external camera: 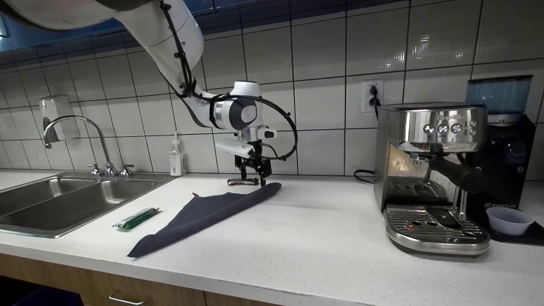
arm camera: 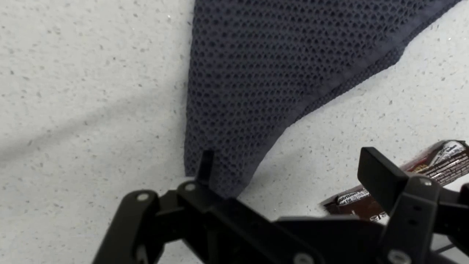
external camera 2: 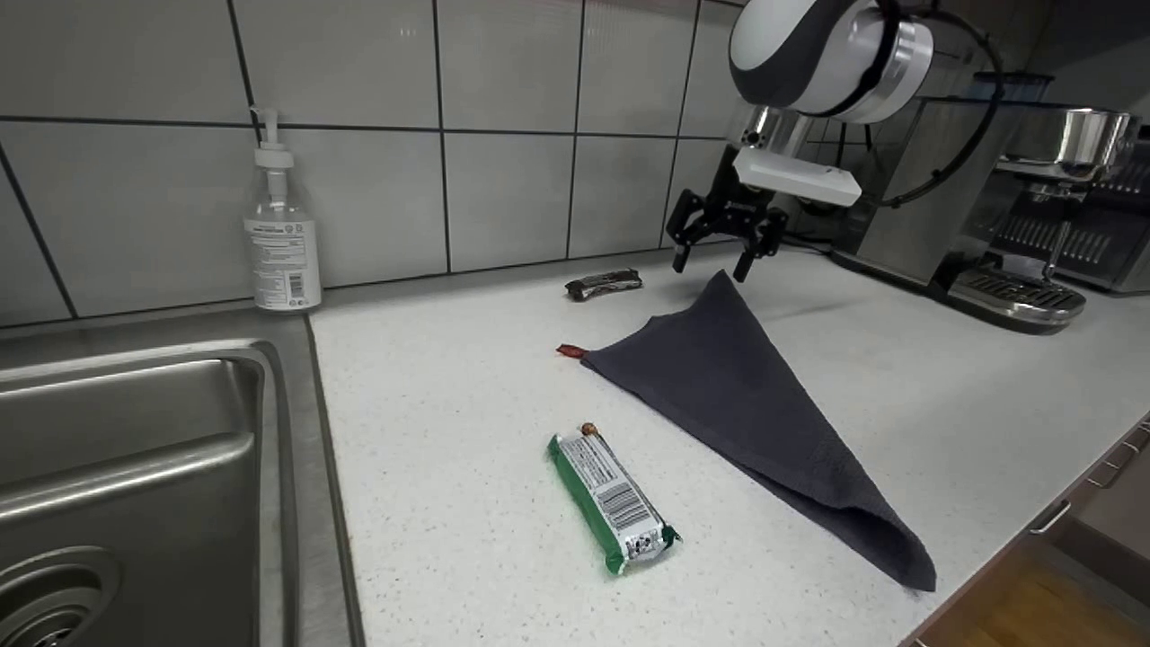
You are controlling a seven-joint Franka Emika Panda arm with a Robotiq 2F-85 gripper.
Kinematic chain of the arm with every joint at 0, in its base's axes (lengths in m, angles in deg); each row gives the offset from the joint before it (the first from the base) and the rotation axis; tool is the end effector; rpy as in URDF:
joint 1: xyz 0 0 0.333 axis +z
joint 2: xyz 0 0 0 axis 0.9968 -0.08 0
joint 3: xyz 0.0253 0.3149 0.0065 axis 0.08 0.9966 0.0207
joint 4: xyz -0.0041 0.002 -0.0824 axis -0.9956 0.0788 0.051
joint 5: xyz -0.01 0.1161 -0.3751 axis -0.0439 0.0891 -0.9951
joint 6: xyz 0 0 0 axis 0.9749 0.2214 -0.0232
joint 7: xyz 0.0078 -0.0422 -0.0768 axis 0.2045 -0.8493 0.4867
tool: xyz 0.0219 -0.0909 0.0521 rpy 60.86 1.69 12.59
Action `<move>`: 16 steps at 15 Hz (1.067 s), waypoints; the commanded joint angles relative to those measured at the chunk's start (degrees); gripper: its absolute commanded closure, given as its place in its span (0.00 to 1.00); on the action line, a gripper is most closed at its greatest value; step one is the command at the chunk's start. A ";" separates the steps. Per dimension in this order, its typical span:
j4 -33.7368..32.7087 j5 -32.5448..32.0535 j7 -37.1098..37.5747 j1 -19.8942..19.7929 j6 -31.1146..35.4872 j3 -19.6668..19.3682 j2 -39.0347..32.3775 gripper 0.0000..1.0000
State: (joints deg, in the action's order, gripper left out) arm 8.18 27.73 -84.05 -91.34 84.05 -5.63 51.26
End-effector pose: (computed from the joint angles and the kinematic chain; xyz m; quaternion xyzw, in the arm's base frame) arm 0.6923 -0.1004 0.2428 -0.9801 0.1810 -0.0660 0.0472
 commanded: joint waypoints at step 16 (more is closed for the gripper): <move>-14.03 -1.75 1.59 -0.93 -2.12 -3.08 -10.16 0.00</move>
State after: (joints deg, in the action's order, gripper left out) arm -2.03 27.40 -84.01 -91.66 83.92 -8.62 42.99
